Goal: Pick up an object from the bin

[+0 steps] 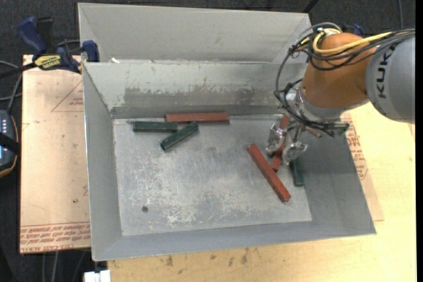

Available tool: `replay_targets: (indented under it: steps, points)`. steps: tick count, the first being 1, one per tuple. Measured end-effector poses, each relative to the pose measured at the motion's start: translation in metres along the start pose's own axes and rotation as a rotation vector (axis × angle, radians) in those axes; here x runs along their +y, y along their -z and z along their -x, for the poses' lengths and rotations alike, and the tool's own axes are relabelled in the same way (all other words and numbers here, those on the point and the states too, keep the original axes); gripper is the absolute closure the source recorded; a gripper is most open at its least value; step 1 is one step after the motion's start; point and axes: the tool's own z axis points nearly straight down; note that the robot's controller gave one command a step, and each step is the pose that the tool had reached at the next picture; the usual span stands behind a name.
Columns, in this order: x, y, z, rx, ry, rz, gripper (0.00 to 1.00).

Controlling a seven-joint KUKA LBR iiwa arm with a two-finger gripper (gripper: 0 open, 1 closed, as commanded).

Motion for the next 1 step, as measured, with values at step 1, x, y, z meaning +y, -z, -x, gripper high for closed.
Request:
replay_targets:
  steps: [1]
  points:
    - [-0.0093,0.1401,0.0035,0.005,0.035,0.006,1.00]
